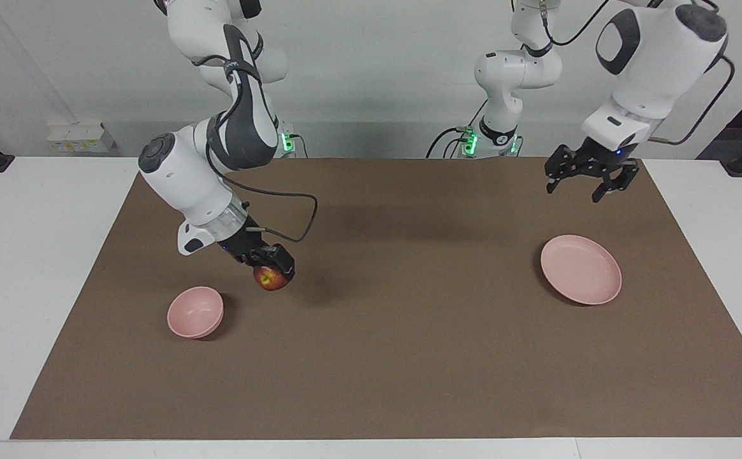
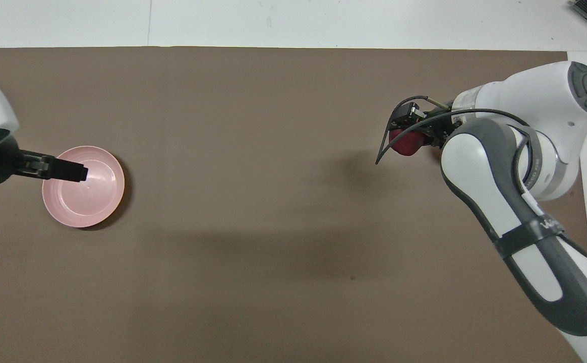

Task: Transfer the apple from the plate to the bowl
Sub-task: 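Carry the apple with the right gripper over the small pink bowl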

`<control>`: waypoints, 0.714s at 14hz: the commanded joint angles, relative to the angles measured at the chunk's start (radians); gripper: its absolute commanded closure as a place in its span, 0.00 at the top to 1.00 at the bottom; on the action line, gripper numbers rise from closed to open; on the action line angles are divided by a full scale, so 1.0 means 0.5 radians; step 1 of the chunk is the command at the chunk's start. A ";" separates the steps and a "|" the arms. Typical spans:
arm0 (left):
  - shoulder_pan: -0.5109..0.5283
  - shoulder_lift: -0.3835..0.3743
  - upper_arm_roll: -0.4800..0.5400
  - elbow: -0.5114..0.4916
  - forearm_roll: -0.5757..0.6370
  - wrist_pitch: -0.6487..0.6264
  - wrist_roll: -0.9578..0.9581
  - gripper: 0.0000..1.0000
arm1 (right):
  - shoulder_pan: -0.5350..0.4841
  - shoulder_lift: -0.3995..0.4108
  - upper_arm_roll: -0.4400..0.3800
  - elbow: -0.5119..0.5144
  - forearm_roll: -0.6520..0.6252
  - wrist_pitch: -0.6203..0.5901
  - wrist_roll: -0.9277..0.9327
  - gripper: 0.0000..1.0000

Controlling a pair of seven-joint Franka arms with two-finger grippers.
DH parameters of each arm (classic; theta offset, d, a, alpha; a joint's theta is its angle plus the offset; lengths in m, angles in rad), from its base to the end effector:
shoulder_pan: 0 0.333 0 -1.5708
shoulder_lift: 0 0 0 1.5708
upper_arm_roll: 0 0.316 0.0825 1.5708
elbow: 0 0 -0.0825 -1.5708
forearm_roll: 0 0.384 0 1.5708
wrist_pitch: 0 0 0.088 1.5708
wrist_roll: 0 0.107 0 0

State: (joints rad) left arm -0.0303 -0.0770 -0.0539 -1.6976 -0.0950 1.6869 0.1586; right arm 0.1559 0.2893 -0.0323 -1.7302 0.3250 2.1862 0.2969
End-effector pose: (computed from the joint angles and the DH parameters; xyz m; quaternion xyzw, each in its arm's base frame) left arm 0.5378 -0.0556 0.6171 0.9916 -0.1170 0.0347 0.0440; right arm 0.6497 0.0943 0.4309 -0.9734 0.1659 -0.0525 0.1492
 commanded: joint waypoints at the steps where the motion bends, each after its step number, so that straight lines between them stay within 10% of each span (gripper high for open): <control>1: -0.043 0.053 0.065 0.296 0.079 -0.277 -0.001 1.00 | -0.060 0.007 0.009 -0.037 -0.256 0.256 -0.249 0.00; 10: -0.029 0.169 0.086 0.637 0.196 -0.588 0.060 1.00 | -0.287 0.014 0.009 -0.310 -0.674 0.821 -0.572 0.00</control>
State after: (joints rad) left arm -0.0473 -0.0112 -0.0123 -1.4159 -0.0126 1.4228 0.1788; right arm 0.0411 0.3067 -0.0380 -1.8337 0.0101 2.5446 0.0295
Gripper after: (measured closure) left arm 0.000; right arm 0.198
